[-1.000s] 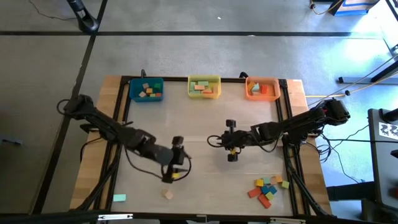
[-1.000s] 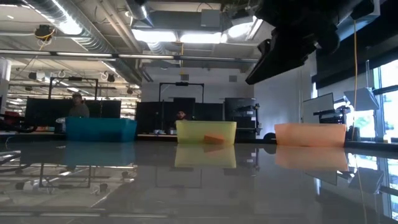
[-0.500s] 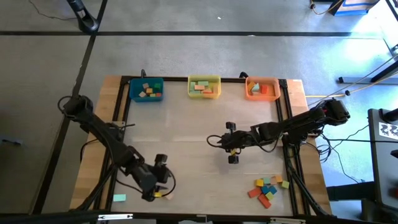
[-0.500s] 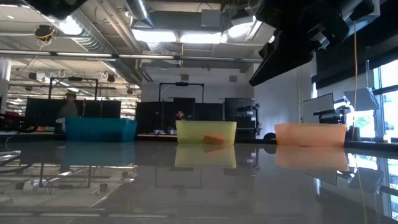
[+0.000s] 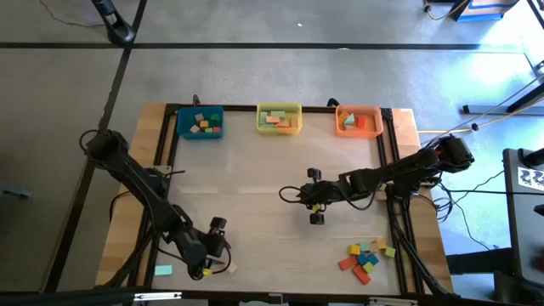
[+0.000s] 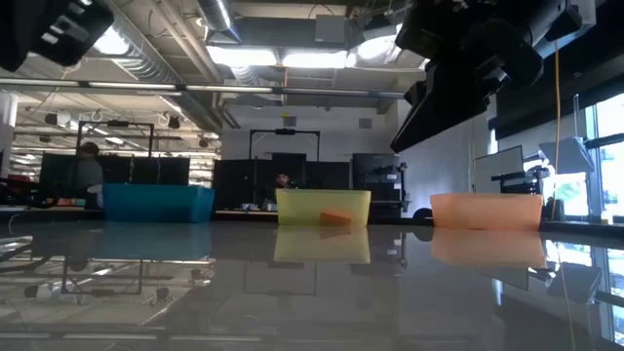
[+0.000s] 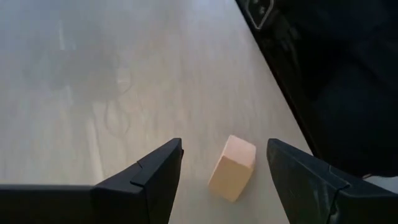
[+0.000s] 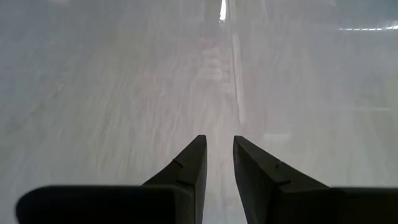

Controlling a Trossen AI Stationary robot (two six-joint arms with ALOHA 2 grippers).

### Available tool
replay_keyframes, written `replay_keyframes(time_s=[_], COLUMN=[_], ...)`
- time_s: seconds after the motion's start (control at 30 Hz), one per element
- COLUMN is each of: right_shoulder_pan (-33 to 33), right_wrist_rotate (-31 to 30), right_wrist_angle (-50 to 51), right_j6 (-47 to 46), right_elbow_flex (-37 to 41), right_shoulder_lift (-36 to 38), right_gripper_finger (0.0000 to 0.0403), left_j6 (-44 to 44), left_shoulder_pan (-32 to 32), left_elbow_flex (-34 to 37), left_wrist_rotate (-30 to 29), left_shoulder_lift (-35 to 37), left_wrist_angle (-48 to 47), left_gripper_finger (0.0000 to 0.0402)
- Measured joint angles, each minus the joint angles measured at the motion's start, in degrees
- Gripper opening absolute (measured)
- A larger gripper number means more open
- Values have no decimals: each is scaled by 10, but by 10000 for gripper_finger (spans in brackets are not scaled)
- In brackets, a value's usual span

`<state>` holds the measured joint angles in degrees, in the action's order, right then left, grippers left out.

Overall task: Sort blocks by size
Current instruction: Put the brown triangle block into the orange bin

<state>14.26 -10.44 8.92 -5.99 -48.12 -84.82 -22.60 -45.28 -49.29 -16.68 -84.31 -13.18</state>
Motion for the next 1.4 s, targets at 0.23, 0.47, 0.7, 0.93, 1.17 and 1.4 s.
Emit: replay_keyframes(time_s=[0.23,0.47,0.7,0.93,1.17,1.4], right_shoulder_pan=[0,0,0,0,0,0], right_wrist_rotate=[-1,-3,-5,-5,-5,-5], right_wrist_angle=[-2,-4,-5,-5,-7,-21], right_j6=[0,-1,-1,-1,2,-49], right_elbow_flex=[0,0,0,0,0,0], right_shoulder_lift=[-3,-9,-10,-10,-10,-10], right_gripper_finger=[78,78,78,78,78,78], left_j6=[29,63,68,64,67,49], left_shoulder_pan=[-6,-6,-5,-5,-3,22], left_elbow_flex=[14,13,13,13,13,13], left_wrist_rotate=[8,32,32,32,28,25], left_shoulder_lift=[-66,-125,-145,-164,-165,-145], left_wrist_angle=[56,96,97,99,126,119], left_gripper_finger=[223,223,224,207,123,116])
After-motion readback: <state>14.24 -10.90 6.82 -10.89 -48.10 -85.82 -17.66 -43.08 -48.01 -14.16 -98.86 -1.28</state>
